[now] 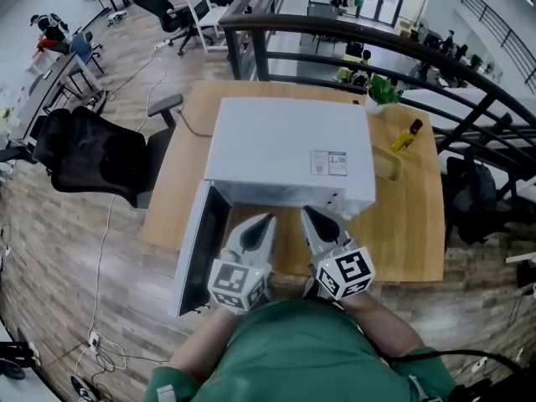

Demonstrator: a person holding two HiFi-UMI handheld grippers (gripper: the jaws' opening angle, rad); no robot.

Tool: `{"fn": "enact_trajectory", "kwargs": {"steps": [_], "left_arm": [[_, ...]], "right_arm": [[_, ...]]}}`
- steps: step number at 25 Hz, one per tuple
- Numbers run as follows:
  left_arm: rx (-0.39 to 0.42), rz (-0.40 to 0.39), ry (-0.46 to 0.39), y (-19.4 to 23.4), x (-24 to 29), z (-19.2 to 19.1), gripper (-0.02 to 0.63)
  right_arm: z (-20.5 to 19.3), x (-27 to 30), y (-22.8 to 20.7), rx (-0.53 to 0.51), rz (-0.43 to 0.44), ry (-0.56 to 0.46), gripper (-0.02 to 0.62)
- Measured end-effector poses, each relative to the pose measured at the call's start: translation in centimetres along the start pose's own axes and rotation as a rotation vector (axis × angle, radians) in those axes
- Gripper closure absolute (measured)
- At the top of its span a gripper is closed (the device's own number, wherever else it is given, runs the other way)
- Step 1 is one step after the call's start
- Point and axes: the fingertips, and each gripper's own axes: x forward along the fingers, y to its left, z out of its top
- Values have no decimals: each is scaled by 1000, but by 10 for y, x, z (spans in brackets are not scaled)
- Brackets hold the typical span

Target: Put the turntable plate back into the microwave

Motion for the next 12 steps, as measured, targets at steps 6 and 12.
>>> {"fn": "enact_trajectory", "kwargs": {"steps": [6,12], "left_arm": [[-41,67,-2,9,-9,5,594],[-27,92,-15,10,-16,9,594]], "right_arm": [[18,-3,6,-48,1,-34,585],[23,-10,8,-67,-16,-34,586]]}}
